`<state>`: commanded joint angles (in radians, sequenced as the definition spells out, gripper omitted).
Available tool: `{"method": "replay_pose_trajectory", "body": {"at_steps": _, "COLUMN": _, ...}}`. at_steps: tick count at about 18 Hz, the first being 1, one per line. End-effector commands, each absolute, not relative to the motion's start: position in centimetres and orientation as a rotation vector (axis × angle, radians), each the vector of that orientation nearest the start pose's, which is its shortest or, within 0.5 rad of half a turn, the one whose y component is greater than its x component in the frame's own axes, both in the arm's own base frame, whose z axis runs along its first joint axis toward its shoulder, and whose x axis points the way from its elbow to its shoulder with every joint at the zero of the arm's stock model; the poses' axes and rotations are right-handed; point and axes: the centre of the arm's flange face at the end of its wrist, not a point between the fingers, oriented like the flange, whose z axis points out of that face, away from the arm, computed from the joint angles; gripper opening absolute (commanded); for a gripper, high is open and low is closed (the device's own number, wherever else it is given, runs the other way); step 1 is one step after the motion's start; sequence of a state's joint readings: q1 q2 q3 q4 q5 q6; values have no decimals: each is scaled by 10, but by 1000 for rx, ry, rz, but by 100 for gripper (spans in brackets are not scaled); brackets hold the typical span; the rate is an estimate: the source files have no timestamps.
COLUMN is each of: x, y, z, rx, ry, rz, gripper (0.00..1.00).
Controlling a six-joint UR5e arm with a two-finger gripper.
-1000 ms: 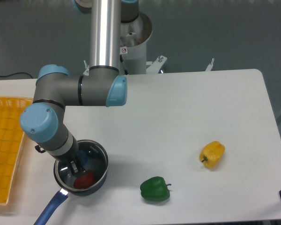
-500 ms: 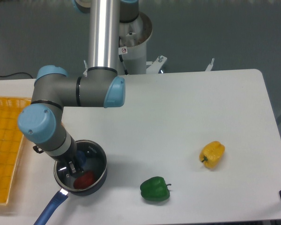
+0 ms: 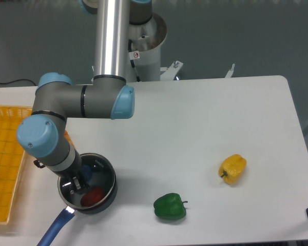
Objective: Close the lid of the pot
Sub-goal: 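Hold the lid on the saucepan and open the gripper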
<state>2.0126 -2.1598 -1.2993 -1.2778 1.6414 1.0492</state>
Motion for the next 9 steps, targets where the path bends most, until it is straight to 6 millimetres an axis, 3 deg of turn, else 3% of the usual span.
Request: {"method": "replay_pose_trajectory", "body": {"at_steps": 9, "x": -188, "y": 693, "z": 289, "rx": -3060, "ry": 960, "rz": 63, "gripper": 63}}
